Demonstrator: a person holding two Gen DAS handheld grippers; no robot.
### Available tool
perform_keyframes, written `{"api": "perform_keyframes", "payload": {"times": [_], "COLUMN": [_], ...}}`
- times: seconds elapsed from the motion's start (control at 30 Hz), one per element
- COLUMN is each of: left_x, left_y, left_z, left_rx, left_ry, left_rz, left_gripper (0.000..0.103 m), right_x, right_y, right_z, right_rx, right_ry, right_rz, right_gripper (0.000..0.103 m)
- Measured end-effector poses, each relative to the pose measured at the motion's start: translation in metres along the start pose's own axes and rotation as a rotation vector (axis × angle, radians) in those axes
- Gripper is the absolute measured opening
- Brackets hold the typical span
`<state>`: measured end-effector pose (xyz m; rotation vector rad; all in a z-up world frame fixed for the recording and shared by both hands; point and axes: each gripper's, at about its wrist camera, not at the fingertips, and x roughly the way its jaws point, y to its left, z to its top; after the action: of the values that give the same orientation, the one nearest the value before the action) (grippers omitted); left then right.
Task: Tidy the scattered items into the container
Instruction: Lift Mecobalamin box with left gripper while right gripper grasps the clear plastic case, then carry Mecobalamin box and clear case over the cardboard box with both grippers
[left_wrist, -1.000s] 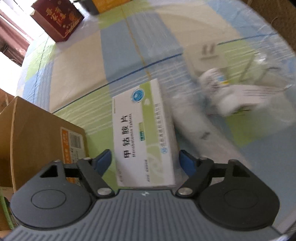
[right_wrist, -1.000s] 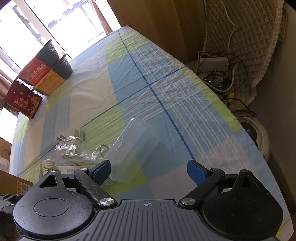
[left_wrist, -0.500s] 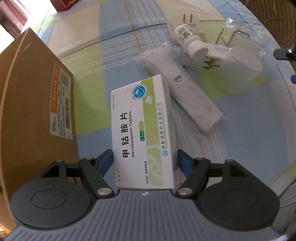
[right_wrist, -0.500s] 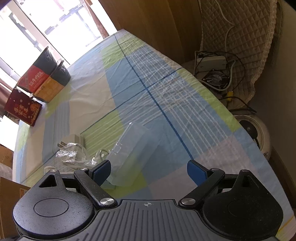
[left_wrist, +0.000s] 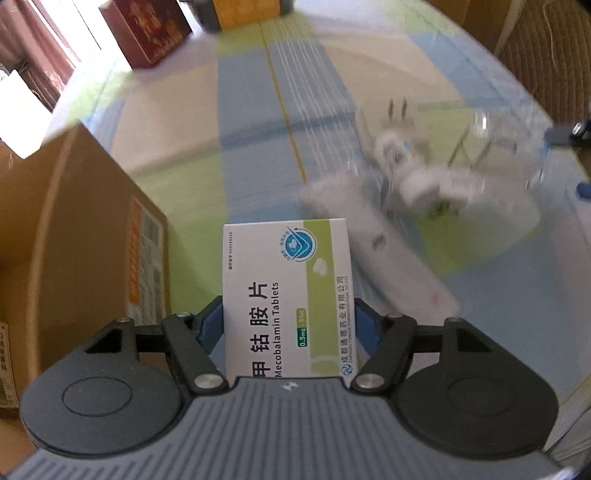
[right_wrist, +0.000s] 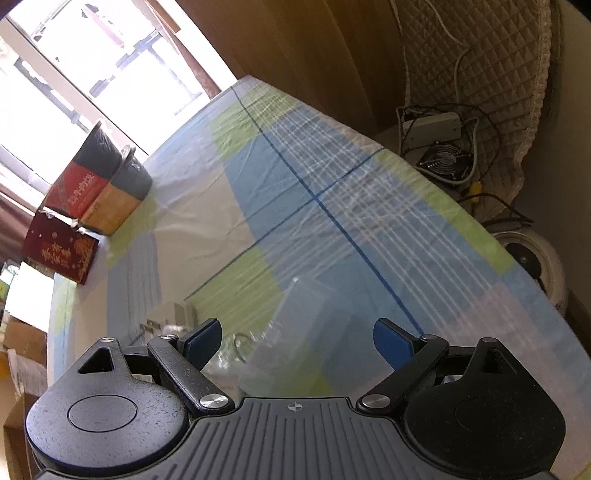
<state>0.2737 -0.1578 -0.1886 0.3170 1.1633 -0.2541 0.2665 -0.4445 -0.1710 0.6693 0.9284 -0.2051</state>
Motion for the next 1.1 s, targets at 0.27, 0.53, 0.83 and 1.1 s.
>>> {"api": "perform_keyframes", "payload": {"times": [0.27, 0.53, 0.83, 1.1], "left_x": [-0.016, -0.033, -0.076, -0.129], "left_y": [0.008, 0.016, 0.036, 0.076], "left_z": [0.019, 0.03, 0.01, -0.016], "left_rx": [-0.019, -0.04, -0.099, -0.123], "left_ry": [-0.056, -0.1, -0.151, -0.229], "left_rz": [-0.033, -0.076, -0.159, -0.151], "left_gripper": [0.067, 0.067, 0.067, 0.067], "right_x": [0.022, 0.032, -0.014, -0.069], "right_y": [0.009, 0.008, 0.006, 0.032], "right_z": [0.003, -0.009, -0.021, -0.055], "right_rx": [-0.038, -0.144, -0.148, -0.173], "right_ry": [0.047, 0.168, 0.083, 0.031], "right_rz": [-0.072, -0.13, -0.126, -0.041], "right_gripper": [0.064, 0.033, 0.033, 0.033]}}
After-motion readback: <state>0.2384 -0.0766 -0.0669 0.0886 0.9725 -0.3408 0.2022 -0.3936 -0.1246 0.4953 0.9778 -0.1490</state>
